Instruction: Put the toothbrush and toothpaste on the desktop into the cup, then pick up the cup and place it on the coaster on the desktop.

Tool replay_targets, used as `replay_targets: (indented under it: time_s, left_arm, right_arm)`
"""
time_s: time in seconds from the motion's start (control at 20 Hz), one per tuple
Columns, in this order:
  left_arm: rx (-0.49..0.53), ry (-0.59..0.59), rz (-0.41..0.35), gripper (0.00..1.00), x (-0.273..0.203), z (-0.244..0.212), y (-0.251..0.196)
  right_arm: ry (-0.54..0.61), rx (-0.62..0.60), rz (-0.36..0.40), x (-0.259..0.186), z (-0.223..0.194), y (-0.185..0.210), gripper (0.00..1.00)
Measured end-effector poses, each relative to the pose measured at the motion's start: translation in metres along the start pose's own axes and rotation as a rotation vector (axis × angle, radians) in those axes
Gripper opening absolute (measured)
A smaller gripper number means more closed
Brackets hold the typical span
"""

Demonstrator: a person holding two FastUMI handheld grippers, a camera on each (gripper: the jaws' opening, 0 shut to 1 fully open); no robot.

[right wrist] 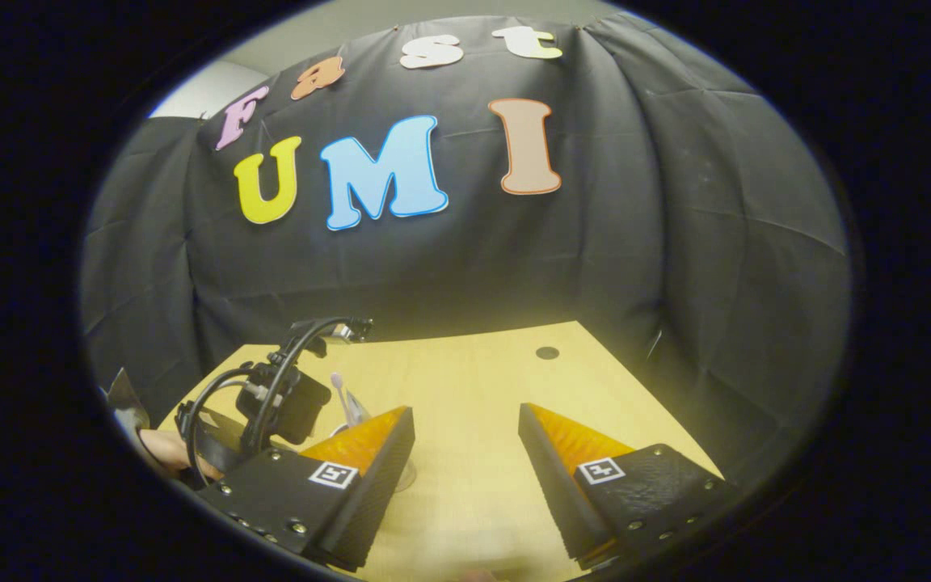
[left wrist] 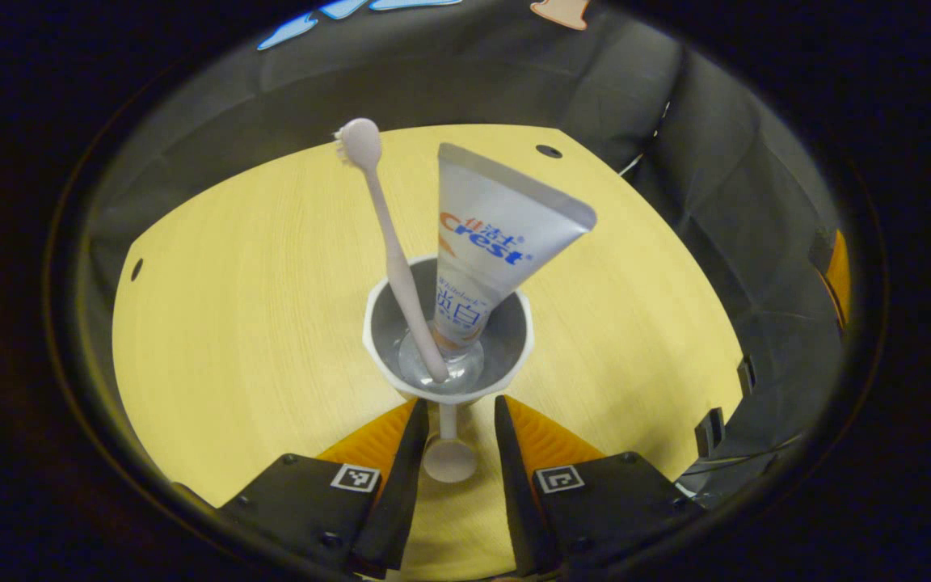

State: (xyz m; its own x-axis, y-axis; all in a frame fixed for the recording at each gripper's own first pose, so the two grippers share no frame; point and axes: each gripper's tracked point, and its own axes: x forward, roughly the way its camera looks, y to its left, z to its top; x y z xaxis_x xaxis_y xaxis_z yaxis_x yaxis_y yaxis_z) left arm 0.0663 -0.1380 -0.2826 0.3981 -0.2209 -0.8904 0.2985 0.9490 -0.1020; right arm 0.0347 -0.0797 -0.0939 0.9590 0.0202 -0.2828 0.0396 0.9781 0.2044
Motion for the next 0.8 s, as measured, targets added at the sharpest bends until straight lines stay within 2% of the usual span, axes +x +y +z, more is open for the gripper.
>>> replay_targets:
  time_s: [0.05, 0.2, 0.55, 0.8]
  left_arm:
    - [-0.003, -0.02, -0.008, 0.55, -0.005, 0.002, -0.003]
    - [-0.014, -0.084, -0.019, 0.77, -0.022, 0.006, -0.009]
    - [-0.095, -0.339, 0.01, 0.77, -0.087, 0.021, -0.01]
    - [-0.1, -0.536, 0.062, 0.77, -0.14, 0.034, -0.005]
  right_arm:
    - [-0.002, -0.002, 0.002, -0.001, 0.002, 0.001, 0.84]
    - [-0.023, -0.017, 0.009, -0.003, 0.012, 0.006, 0.84]
    - [-0.061, -0.059, 0.069, -0.015, 0.027, 0.013, 0.84]
    - [-0.095, -0.08, 0.112, -0.019, 0.041, 0.027, 0.84]
